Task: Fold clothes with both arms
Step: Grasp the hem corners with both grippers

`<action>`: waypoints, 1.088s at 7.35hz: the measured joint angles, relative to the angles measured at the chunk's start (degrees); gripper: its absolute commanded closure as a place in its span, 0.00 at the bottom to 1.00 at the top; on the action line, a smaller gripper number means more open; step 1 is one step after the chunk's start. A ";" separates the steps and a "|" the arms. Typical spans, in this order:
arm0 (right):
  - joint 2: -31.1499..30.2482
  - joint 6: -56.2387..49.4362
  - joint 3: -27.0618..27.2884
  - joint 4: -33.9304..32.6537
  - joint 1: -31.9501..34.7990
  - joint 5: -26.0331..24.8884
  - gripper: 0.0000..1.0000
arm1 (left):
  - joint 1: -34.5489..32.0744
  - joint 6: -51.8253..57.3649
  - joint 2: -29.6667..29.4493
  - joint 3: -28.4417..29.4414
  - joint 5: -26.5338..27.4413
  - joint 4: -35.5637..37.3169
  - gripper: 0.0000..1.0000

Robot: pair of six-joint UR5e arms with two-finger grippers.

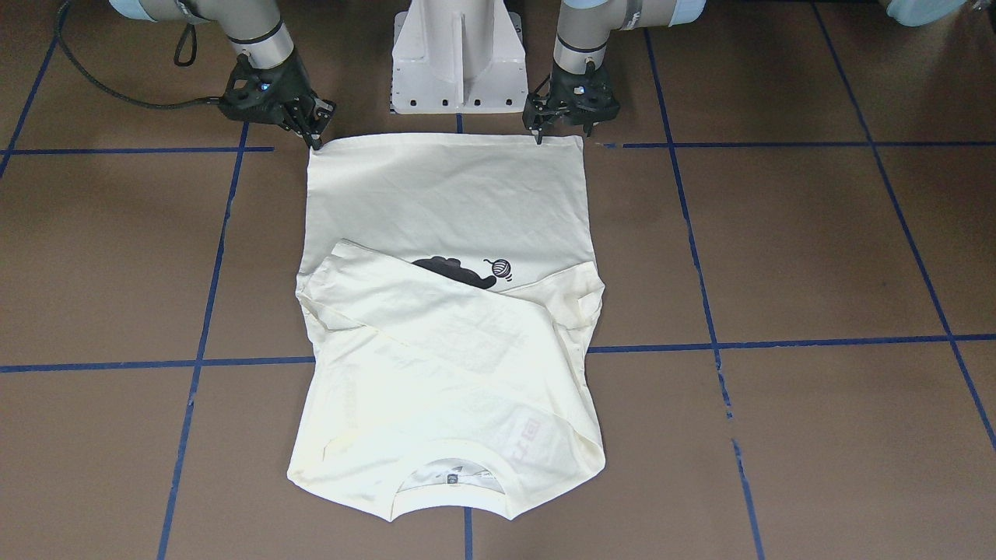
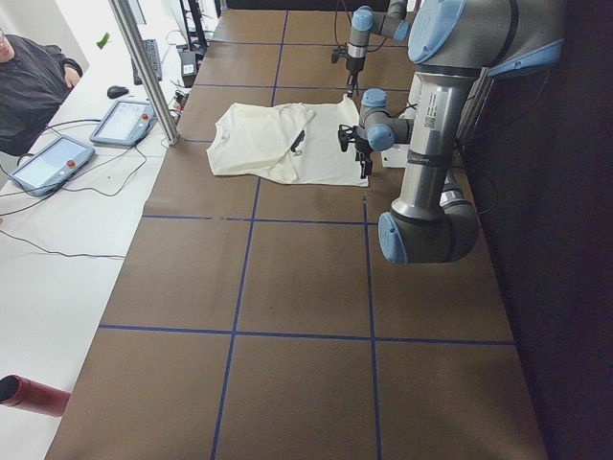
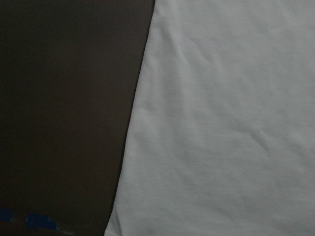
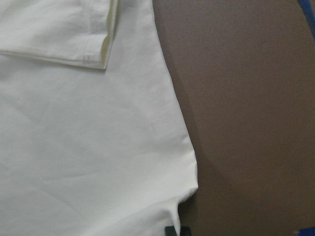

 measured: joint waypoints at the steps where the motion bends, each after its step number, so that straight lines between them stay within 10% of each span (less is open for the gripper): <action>1: 0.03 0.00 0.00 0.00 0.03 0.01 1.00 | 0.32 -0.30 0.17 0.23 0.25 -0.06 0.09; 8: 0.05 -0.02 -0.11 0.00 0.21 0.16 1.00 | 0.43 -0.51 1.76 1.52 0.28 -0.19 0.63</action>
